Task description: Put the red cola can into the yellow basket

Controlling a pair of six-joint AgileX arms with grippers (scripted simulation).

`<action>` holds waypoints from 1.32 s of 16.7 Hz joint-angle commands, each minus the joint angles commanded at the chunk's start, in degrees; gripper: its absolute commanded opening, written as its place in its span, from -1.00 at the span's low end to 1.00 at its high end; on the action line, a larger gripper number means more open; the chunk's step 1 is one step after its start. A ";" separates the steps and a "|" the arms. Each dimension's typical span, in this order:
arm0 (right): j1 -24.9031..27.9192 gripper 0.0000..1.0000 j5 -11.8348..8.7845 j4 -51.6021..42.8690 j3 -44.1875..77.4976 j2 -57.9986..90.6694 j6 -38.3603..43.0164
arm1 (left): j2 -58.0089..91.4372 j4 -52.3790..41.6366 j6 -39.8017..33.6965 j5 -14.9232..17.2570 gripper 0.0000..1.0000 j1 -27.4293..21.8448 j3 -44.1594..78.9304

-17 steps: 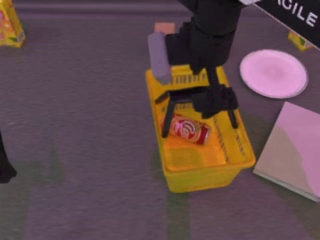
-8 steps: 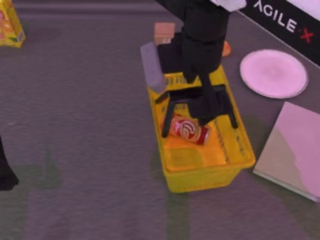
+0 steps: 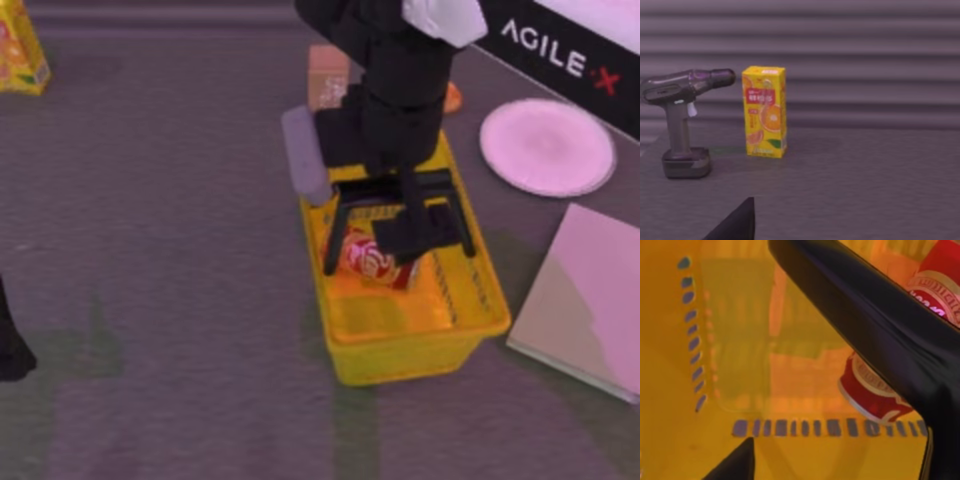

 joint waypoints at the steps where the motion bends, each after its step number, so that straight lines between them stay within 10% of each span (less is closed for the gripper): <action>1: 0.00 1.00 0.00 0.00 0.00 0.00 0.00 | 0.00 0.00 0.00 0.00 1.00 0.00 0.00; 15: 0.00 -0.96 0.00 0.00 0.00 0.00 0.00 | 0.00 0.00 0.00 0.00 1.00 0.00 0.00; 22: 0.00 -1.00 0.00 0.00 0.00 0.00 0.00 | 0.00 0.00 0.00 0.00 1.00 0.00 0.00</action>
